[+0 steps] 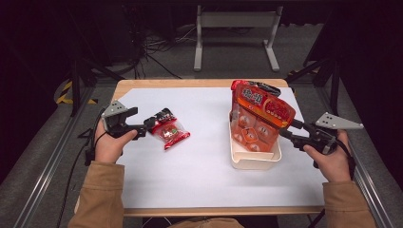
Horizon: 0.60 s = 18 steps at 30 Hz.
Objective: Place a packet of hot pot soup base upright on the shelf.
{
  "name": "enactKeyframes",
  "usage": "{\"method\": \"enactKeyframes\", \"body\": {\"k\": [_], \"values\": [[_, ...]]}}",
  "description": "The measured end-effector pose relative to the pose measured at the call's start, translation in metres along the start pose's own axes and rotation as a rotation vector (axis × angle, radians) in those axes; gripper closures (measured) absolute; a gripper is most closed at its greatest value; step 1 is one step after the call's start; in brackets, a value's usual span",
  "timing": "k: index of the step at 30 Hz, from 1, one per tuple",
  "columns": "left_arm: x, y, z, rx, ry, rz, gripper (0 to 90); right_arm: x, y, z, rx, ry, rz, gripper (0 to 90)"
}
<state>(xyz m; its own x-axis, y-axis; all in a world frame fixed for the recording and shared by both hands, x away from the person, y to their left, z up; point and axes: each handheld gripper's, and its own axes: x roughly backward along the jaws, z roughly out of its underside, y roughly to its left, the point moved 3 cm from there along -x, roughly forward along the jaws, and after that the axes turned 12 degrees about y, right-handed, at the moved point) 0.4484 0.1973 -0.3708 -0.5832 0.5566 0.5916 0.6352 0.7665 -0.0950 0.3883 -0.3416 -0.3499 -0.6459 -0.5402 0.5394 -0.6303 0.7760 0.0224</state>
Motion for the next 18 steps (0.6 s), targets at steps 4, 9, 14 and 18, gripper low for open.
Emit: {"method": "enactKeyframes", "body": {"k": [4,9,14,18], "values": [[-0.003,0.006,0.002,0.012,-0.007,-0.032,17.1,0.007,-0.004,0.004,-0.006,0.011,0.003,49.4],[-0.007,0.013,0.008,0.025,-0.006,-0.055,17.8,0.01,-0.01,0.01,0.025,0.01,0.039,48.7],[-0.015,0.02,0.014,0.041,0.013,-0.08,17.0,0.01,-0.013,0.013,0.026,0.008,0.028,47.8],[-0.022,0.025,0.017,0.057,0.02,-0.097,16.8,0.011,-0.016,0.016,0.027,0.017,0.031,48.4]]}}
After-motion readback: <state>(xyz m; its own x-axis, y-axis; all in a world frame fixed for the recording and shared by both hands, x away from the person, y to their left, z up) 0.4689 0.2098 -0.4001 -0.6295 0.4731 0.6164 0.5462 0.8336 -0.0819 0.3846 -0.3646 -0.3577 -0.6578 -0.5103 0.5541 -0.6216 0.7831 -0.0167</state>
